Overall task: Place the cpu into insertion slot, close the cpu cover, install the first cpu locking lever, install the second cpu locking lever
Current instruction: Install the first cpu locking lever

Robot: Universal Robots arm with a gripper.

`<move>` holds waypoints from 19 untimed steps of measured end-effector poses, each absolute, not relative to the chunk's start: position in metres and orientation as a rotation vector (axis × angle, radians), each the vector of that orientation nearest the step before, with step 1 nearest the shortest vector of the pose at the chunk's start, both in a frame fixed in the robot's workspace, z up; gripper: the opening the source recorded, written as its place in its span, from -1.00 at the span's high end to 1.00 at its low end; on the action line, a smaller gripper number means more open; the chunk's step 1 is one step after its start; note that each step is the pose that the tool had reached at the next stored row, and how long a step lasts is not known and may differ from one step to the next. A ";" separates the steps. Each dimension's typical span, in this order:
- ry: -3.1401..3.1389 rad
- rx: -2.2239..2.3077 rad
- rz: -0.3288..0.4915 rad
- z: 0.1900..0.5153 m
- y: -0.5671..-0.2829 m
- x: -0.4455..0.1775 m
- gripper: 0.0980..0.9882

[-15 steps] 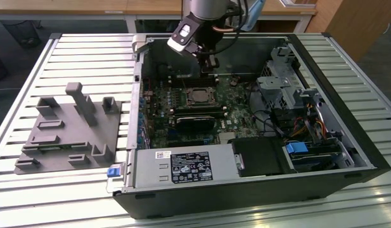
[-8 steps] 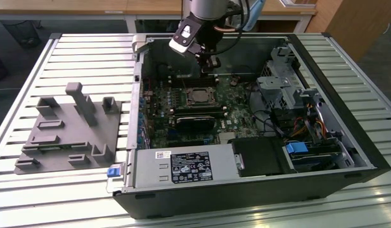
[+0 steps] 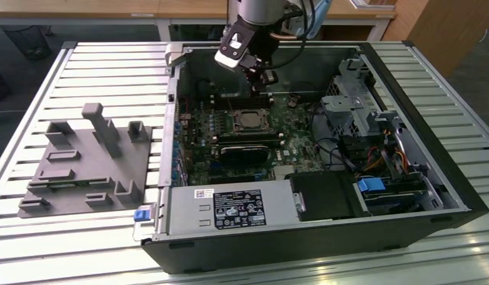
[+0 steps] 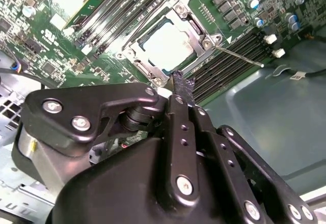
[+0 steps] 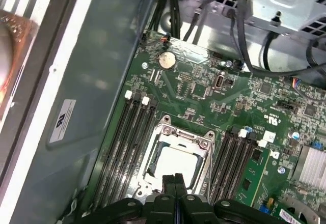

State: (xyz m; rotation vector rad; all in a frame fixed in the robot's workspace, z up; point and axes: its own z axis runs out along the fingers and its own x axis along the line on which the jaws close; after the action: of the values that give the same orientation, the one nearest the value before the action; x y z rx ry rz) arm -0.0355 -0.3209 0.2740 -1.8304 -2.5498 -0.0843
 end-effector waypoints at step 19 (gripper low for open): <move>-2.712 -1.570 -0.084 0.274 -0.321 -0.035 0.98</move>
State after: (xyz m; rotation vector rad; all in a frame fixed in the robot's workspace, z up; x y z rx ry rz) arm -0.0355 -0.3212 0.2740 -1.5696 -2.7121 -0.0835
